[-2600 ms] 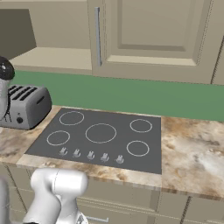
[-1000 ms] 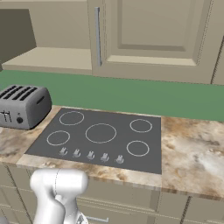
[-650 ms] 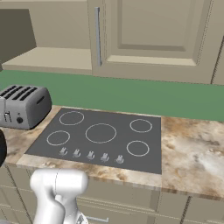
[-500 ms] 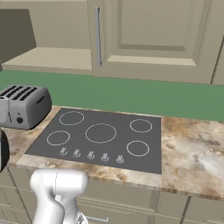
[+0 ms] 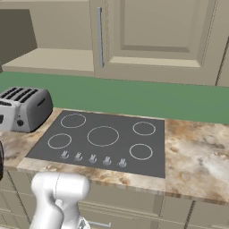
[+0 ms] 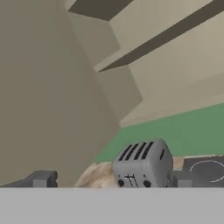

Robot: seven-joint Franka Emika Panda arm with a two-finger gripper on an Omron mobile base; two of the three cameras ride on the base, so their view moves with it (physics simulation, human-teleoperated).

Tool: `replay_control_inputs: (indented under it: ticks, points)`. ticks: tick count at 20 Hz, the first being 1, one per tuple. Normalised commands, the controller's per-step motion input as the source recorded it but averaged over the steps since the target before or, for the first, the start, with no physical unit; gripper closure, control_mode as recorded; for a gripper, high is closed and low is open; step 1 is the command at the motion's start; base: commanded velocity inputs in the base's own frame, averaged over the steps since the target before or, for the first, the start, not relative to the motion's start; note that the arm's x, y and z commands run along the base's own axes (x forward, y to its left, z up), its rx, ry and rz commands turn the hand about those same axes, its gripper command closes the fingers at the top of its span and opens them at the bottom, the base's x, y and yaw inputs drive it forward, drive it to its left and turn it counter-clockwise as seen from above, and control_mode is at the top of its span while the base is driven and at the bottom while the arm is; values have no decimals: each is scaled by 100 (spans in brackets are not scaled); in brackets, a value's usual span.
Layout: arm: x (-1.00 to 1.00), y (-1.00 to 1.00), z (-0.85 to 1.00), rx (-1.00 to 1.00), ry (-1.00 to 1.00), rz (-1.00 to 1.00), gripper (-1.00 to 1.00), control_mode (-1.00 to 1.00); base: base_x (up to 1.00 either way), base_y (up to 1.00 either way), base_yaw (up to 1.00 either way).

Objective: Open the cabinet, pick the kettle from the cabinet, and place it in the sink.

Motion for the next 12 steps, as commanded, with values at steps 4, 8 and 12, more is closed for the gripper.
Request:
replay_control_inputs:
  ticks: [4,8,12]
  points:
    - [-5,-49,13,-10,5,-18,-100,-100,0,0,0]
    - [-3,-50,10,-13,9,-14,-100,-100,0,0,0]
    - [0,-35,8,-26,21,-11,-100,-100,0,0,0]
